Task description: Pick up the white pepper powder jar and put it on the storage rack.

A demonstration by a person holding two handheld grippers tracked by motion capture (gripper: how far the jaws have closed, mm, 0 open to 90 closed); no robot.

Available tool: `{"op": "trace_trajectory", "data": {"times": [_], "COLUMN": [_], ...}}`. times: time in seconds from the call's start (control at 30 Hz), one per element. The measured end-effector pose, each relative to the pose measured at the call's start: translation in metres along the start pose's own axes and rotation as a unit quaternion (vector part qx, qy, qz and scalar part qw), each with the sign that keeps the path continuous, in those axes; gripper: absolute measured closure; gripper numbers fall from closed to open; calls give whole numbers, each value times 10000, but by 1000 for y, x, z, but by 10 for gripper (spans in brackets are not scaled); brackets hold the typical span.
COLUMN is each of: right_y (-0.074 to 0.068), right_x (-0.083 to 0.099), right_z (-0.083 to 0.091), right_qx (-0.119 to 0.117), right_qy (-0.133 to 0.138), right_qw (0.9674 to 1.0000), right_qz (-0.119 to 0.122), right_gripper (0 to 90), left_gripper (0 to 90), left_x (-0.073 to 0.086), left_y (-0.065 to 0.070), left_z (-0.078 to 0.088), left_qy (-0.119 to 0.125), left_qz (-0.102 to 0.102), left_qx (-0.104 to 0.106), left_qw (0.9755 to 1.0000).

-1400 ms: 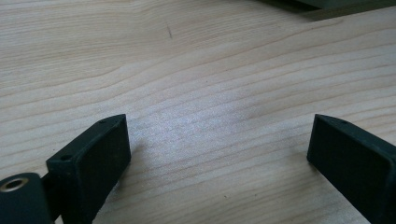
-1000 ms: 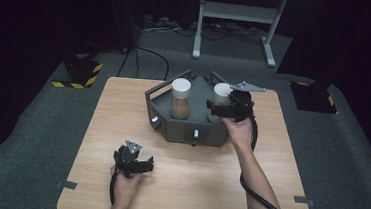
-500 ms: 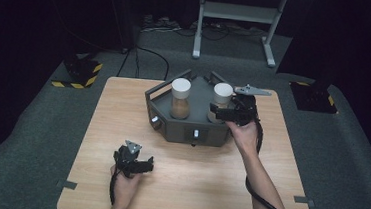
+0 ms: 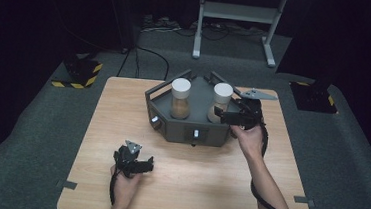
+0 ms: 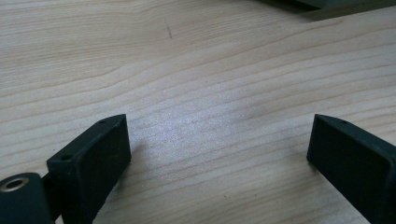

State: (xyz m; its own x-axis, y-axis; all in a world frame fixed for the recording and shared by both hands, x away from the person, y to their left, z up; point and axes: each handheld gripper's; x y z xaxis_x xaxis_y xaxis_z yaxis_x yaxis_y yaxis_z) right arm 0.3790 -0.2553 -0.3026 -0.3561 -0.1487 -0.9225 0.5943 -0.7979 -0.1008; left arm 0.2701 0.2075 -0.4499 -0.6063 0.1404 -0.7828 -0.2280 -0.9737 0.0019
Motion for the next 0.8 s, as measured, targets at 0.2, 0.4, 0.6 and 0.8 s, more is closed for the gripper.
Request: {"op": "trace_trajectory", "data": {"times": [0.2,0.4,0.6,0.8], "right_y": [1,3,5,6], "right_x": [3,5,9,13], "right_z": [3,5,8,11], "right_qx": [18,23,33,32], "right_qy": [9,12,-35,-42], "right_qw": [10000,10000,10000,10000], "right_qz": [-2,5,37,45], "right_gripper": [70,71,77,78], "left_gripper": [63,62,62,62], "left_x": [0,0,0,0], "left_y": [0,0,0,0], "left_z": [0,0,0,0], "left_qy": [-2,-1,-1,-1], "left_qz": [-3,-2,2,2], "left_qx": [0,1,1,2], "left_qw": [10000,10000,10000,10000]}}
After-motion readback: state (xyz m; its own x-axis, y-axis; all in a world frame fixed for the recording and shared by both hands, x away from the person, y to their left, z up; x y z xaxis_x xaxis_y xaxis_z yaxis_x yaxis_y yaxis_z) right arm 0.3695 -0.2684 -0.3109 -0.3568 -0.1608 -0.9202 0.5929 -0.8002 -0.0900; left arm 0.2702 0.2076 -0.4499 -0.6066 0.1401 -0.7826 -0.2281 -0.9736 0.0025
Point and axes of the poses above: each handheld gripper's, and its own axes: z roughly backward along the jaws, x roughly out of its underside, y roughly to its right, and after that the axes turned 5 degrees about y, right-handed
